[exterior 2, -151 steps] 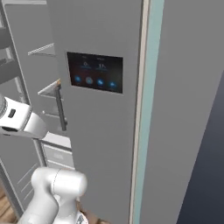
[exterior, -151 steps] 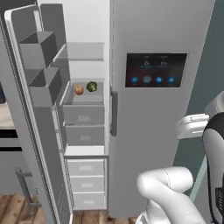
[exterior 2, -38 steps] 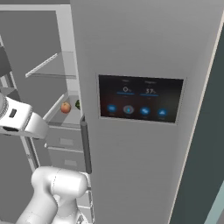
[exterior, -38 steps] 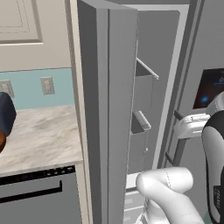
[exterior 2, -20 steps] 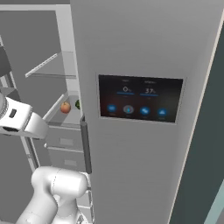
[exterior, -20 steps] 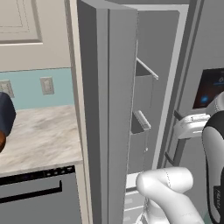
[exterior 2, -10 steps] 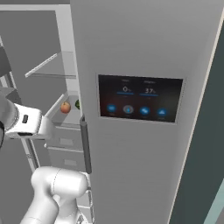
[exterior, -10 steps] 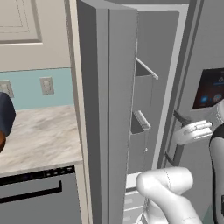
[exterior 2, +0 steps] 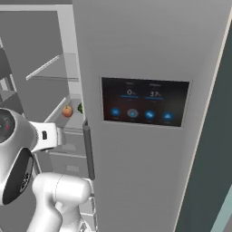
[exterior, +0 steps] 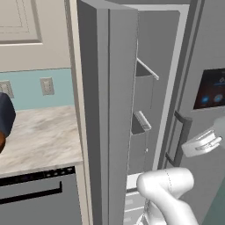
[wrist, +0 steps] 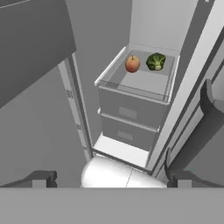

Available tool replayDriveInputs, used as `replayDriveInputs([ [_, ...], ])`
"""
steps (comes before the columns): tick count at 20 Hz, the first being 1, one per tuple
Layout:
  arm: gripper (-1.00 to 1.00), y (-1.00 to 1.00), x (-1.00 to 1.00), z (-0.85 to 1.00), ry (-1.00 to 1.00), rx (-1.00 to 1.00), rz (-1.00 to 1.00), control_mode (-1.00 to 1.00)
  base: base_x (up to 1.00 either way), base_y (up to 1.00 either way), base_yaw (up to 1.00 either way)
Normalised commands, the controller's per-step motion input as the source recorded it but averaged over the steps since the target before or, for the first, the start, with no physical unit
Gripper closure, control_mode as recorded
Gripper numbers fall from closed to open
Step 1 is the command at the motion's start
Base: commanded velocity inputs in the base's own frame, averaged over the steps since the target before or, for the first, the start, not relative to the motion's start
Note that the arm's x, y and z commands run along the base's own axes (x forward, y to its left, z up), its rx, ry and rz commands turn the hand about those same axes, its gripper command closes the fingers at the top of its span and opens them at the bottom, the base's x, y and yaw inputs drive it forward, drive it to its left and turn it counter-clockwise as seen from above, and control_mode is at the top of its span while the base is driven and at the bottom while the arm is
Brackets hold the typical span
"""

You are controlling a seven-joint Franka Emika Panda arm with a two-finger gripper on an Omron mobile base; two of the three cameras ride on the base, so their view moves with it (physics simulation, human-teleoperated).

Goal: Take the mushroom, peach, and broccoli from the freezer and place them in the bowl on the counter.

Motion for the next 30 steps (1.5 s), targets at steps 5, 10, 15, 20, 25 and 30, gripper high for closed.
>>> replayDriveInputs([
  [5, -1.0, 0.14, 0.17, 0.0, -0.04, 0.0, 0.03, -1.0, 0.0, 0.0, 0.0],
  [10, -1.0, 0.29, 0.26, 0.0, 0.0, 0.0, 0.0, -1.0, 0.0, 0.0, 0.0],
  [15, -1.0, 0.15, 0.52, 0.0, 0.0, 0.0, 0.0, -1.0, 0.0, 0.0, 0.0],
  [20, -1.0, 0.01, 0.6, -0.05, 0.0, 0.01, 0.0, -1.0, 0.0, 0.0, 0.0],
  [25, -1.0, 0.0, 0.55, -0.18, 0.0, 0.02, 0.0, -1.0, 0.0, 0.0, 0.0],
  [30, -1.0, 0.02, 0.41, -0.28, -0.03, 0.01, 0.0, -1.0, 0.0, 0.0, 0.0],
])
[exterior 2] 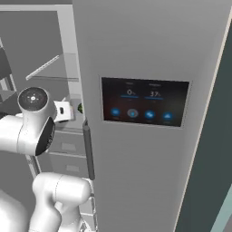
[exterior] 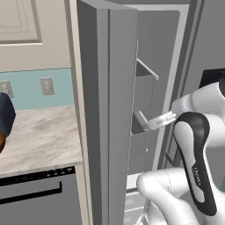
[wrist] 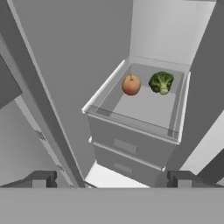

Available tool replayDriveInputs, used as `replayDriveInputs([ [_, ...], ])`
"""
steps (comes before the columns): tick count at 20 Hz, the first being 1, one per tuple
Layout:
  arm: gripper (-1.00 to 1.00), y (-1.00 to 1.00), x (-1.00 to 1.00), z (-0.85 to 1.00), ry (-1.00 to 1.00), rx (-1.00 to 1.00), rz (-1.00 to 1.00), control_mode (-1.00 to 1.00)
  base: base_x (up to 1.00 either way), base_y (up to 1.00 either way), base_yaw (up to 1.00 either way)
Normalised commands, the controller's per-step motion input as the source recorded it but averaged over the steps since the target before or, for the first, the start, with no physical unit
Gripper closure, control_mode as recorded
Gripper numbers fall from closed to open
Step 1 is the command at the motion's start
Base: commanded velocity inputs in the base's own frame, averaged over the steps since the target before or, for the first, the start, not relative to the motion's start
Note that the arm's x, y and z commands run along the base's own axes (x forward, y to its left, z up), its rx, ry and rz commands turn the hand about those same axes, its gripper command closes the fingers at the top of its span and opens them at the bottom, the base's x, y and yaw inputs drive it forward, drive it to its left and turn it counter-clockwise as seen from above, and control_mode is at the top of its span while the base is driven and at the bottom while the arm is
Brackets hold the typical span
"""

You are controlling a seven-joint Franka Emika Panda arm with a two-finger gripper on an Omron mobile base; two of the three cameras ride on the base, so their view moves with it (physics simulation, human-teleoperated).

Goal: Take the mushroom, peach, and broccoli from the freezer and place them in the bowl on the counter.

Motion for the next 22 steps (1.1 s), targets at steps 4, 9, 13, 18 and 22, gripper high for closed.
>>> replayDriveInputs([
  [4, -1.0, 0.07, 0.32, -0.27, -0.06, 0.0, 0.0, -1.0, 0.0, 0.0, 0.0],
  [9, -1.0, 0.13, 0.28, -0.18, -0.04, 0.0, 0.0, -1.0, 0.0, 0.0, 0.0],
  [13, -1.0, 0.15, 0.27, 0.0, 0.0, 0.0, 0.0, -1.0, 0.0, 0.0, 0.0],
  [18, -1.0, 0.06, 0.22, 0.0, 0.0, 0.0, 0.0, -1.0, 0.0, 0.0, 0.0],
  [22, -1.0, 0.04, 0.19, -0.04, 0.0, 0.0, 0.0, -1.0, 0.0, 0.0, 0.0],
])
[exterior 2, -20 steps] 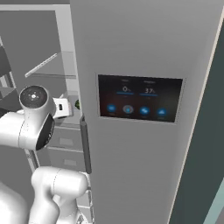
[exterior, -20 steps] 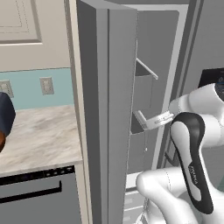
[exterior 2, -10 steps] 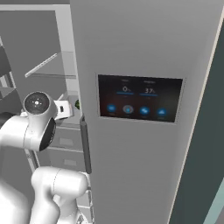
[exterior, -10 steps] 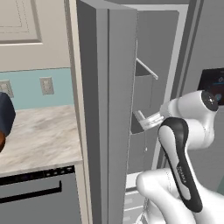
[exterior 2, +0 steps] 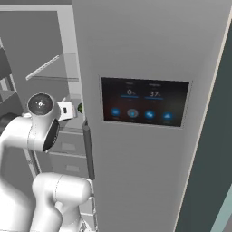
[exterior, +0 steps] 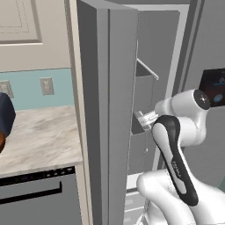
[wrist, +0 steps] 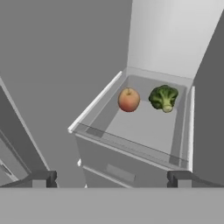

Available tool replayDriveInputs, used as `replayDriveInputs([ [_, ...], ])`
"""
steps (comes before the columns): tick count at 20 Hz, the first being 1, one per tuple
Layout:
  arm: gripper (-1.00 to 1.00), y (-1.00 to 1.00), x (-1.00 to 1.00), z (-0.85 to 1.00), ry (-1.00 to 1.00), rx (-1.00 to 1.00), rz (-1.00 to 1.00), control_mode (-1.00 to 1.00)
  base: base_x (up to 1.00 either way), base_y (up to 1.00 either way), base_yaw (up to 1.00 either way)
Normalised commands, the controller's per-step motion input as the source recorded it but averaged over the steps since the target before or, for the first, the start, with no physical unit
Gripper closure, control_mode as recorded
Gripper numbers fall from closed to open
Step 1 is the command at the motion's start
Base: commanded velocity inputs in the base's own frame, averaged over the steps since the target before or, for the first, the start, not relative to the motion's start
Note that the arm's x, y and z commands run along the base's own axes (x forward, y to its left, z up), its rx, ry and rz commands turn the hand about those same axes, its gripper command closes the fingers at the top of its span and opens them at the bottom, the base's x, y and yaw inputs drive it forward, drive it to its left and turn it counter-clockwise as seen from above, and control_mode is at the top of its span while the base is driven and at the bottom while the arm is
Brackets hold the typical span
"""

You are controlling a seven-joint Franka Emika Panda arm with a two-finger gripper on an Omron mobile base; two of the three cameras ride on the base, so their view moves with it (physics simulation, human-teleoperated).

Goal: Take the mushroom, peach, and broccoli from the freezer and place them in the bowl on the counter.

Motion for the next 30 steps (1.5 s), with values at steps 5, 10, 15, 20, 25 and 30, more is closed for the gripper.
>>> replayDriveInputs([
  [5, -1.0, 0.09, 0.1, -0.17, 0.0, 0.0, 0.0, -1.0, 0.0, 0.0, 0.0],
  [10, -1.0, 0.2, 0.02, -0.27, 0.0, 0.0, 0.0, -1.0, 0.0, 0.0, 0.0],
  [15, -1.0, 0.06, 0.23, -0.06, 0.0, 0.0, 0.0, -1.0, 0.0, 0.0, 0.0],
  [20, -1.0, 0.06, 0.36, 0.0, 0.0, 0.0, 0.0, -1.0, 0.0, 0.0, 0.0],
  [25, -1.0, 0.15, 0.4, 0.0, 0.0, 0.0, 0.0, -1.0, 0.0, 0.0, 0.0],
  [30, -1.0, 0.17, 0.35, 0.0, 0.02, 0.0, 0.0, -1.0, 0.0, 0.0, 0.0],
])
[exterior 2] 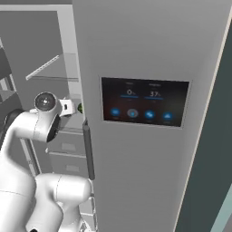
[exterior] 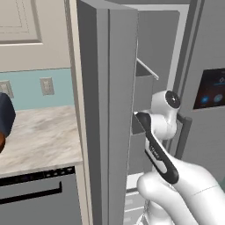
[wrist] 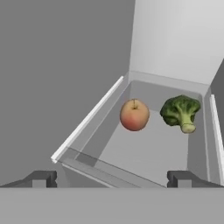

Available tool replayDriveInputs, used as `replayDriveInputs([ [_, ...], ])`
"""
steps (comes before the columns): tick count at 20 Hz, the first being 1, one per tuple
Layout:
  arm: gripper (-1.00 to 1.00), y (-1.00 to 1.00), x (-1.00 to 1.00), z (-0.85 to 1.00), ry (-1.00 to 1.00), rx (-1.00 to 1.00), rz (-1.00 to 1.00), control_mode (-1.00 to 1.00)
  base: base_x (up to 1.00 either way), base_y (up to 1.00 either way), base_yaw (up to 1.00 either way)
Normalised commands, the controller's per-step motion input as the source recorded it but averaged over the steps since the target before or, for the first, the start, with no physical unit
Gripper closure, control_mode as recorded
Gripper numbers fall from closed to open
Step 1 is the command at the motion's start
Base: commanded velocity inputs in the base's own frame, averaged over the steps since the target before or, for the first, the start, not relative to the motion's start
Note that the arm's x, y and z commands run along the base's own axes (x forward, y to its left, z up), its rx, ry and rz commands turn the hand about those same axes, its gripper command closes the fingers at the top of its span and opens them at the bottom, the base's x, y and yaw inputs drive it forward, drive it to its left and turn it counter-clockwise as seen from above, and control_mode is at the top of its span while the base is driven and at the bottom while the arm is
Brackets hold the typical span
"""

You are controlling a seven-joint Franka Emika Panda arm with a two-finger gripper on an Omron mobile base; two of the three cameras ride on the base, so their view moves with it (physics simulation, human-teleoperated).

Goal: Take the mushroom, peach, and broccoli from the freezer and place them in the bowl on the counter.

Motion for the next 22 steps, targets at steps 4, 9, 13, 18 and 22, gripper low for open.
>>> replayDriveInputs([
  [4, -1.0, 0.13, 0.28, -0.02, 0.04, 0.0, 0.0, -1.0, 0.0, 0.0, 0.0],
  [9, -1.0, 0.11, 0.28, -0.05, 0.03, 0.0, 0.0, -1.0, 0.0, 0.0, 0.0],
  [13, -1.0, 0.16, 0.27, -0.1, 0.02, 0.0, 0.0, -1.0, 0.0, 0.0, 0.0],
  [18, -1.0, 0.07, 0.31, -0.1, 0.0, 0.0, 0.0, -1.0, 0.0, 0.0, 0.0],
  [22, -1.0, 0.01, 0.2, -0.11, 0.01, 0.0, 0.0, -1.0, 0.0, 0.0, 0.0],
])
